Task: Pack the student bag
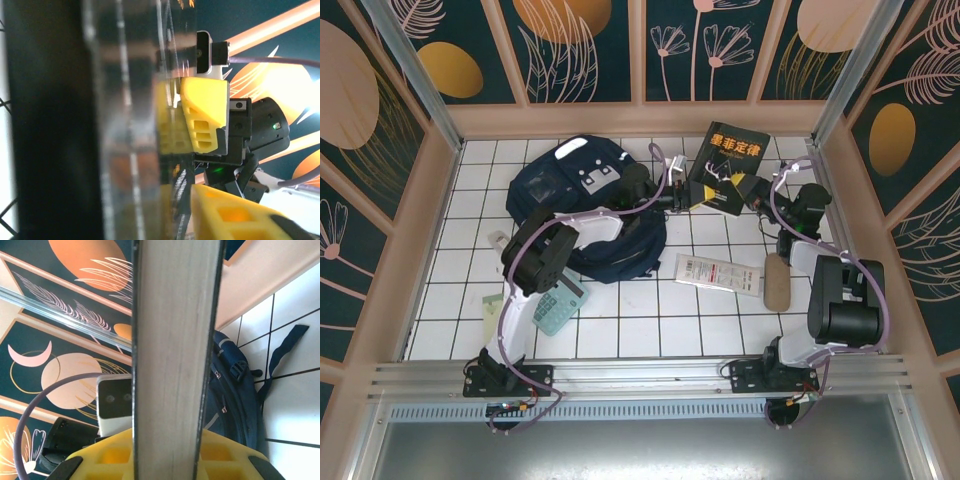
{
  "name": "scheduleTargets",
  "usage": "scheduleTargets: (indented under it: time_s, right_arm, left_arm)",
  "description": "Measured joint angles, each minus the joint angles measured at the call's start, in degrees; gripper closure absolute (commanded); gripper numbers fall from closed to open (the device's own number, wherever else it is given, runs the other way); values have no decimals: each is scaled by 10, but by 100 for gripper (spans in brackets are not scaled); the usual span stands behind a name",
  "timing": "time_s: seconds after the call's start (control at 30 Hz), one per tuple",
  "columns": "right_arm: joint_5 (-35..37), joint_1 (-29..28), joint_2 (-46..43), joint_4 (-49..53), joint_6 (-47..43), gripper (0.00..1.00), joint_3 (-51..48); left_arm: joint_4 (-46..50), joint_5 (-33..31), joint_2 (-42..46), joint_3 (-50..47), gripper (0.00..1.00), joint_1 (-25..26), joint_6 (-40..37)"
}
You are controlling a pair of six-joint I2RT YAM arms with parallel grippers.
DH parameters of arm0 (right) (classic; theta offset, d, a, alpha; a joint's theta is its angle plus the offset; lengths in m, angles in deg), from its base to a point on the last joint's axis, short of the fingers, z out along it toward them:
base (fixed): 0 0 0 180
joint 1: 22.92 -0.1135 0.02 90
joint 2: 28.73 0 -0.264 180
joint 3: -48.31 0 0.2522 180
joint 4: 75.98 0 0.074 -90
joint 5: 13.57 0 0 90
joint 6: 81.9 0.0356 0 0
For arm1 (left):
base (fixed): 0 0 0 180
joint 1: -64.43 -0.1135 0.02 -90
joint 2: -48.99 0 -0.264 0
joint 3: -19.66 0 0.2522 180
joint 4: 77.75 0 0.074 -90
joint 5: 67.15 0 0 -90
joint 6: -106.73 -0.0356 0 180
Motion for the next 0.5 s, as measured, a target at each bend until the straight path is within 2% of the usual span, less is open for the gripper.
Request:
scheduleTargets:
  time_s: [0.03,0.13,0.23,0.37,0.5]
  right_arm:
    - [3,-3,-5,9,-6,100,0]
    - [15,-11,-23,37,-24,100,0]
    - [33,-20,-44,62,-43,100,0]
    - [63,-30,-68,88,-66,100,-7]
    - [100,-41,-102,120,-88,100,-36]
  left_arm:
    - [19,-4,10,-5,46,-1,-17]
    - [81,-30,52,-25,37,-9,-73]
    - [155,-80,105,-49,33,-25,-139]
    - [268,-184,171,-60,33,-43,-244]
    - [375,-300,215,-63,39,-44,-337]
